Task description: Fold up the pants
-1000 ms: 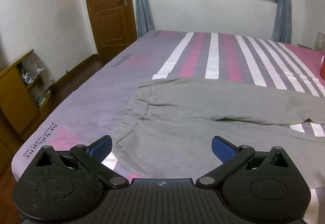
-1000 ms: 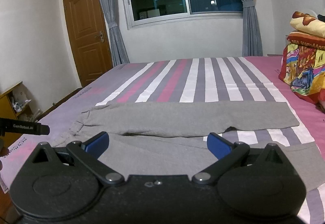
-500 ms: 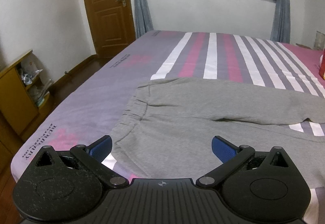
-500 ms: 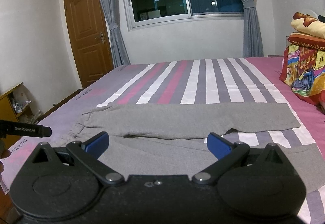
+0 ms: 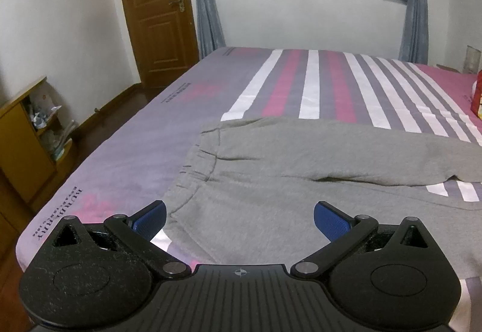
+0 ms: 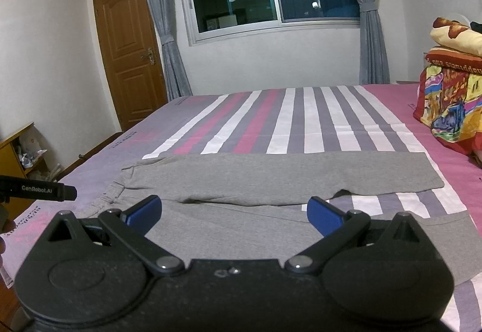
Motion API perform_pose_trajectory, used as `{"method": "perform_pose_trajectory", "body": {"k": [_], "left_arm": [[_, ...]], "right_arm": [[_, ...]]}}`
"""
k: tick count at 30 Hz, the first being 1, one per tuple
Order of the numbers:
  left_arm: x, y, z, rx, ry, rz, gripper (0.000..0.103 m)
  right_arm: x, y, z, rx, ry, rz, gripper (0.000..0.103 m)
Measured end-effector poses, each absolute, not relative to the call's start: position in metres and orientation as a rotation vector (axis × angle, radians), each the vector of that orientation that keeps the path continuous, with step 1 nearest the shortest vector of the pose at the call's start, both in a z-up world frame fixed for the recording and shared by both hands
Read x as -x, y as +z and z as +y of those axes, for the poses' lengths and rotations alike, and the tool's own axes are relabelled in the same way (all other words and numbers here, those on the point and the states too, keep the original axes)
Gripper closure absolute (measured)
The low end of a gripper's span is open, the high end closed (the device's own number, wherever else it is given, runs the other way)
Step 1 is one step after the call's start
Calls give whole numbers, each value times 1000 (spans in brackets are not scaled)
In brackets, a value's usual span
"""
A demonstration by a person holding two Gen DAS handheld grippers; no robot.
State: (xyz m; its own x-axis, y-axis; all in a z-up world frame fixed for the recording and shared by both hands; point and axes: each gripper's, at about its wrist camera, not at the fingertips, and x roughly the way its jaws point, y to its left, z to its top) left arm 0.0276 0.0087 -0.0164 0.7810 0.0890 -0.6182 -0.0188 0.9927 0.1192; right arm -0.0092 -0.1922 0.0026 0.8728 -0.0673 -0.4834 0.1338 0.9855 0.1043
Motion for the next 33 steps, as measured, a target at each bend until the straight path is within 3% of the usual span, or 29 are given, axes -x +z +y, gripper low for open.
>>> {"method": "perform_pose_trajectory", "body": {"k": [33], "left_arm": [[-111, -55, 31, -143, 93, 759, 0]], "right_arm": [[-60, -20, -187, -113, -48, 538, 0]]}}
